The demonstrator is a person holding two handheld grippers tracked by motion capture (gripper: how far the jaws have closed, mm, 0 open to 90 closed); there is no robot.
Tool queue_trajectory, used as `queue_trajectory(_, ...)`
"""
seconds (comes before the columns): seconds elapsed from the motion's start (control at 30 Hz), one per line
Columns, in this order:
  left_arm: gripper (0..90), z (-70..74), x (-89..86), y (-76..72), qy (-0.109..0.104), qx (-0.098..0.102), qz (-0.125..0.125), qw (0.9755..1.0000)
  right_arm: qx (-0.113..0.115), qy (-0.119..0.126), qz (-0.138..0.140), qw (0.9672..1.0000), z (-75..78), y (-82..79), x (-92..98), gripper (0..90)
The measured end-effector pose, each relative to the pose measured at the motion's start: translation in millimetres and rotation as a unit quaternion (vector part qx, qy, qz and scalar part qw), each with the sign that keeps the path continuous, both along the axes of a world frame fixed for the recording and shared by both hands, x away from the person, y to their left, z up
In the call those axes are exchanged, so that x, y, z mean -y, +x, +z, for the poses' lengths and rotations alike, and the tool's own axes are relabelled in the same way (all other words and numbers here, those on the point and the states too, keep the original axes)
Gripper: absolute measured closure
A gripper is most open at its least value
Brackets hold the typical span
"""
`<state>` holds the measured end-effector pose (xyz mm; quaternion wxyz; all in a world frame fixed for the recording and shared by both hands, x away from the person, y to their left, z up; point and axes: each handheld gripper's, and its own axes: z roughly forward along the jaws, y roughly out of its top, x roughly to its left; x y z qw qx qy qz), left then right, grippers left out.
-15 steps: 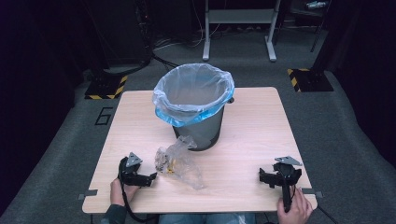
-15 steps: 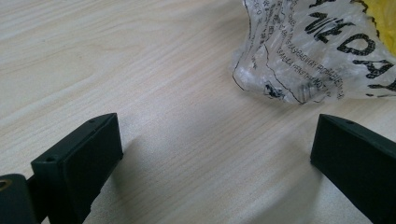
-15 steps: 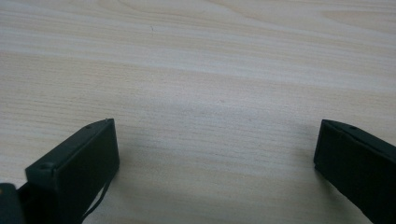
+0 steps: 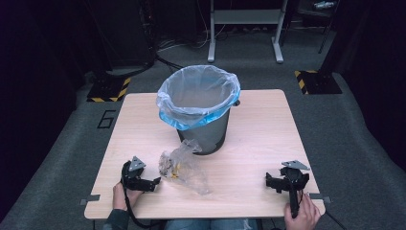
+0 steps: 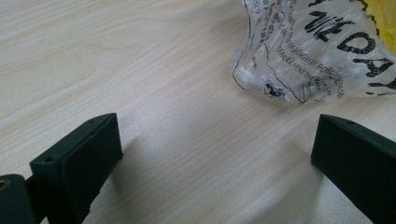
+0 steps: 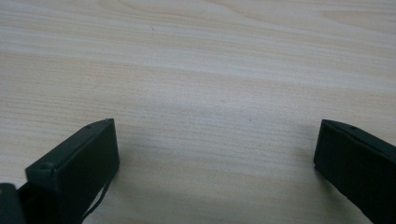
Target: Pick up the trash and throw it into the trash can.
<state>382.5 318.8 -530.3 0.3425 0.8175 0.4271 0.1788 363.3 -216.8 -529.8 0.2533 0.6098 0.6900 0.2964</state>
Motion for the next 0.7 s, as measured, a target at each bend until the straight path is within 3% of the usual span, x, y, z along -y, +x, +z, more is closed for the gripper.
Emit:
queue_trajectory(0.13, 1.2, 1.5, -2.3, -2.2, 0.005, -0.009, -0.004, 0.9999, 0.0, 0.0, 0.0, 1.0, 0.0, 0.0, 0.0, 0.0)
queue_trajectory(0.3, 0.4, 8.2, -9.6, -2.5, 0.009, -0.04, -0.019, 0.999, 0.0, 0.0, 0.0, 1.0, 0.0, 0.0, 0.0, 0.0)
queue_trajectory(0.6, 0.0, 30.2, -4.9, -5.5, 0.007, -0.046, -0.032, 0.9984, 0.0, 0.0, 0.0, 1.0, 0.0, 0.0, 0.0, 0.0)
queue_trajectory(0.7, 0.0, 38.8, 1.3, -4.2, 0.019, -0.055, -0.041, 0.9975, 0.0, 0.0, 0.0, 1.0, 0.0, 0.0, 0.0, 0.0)
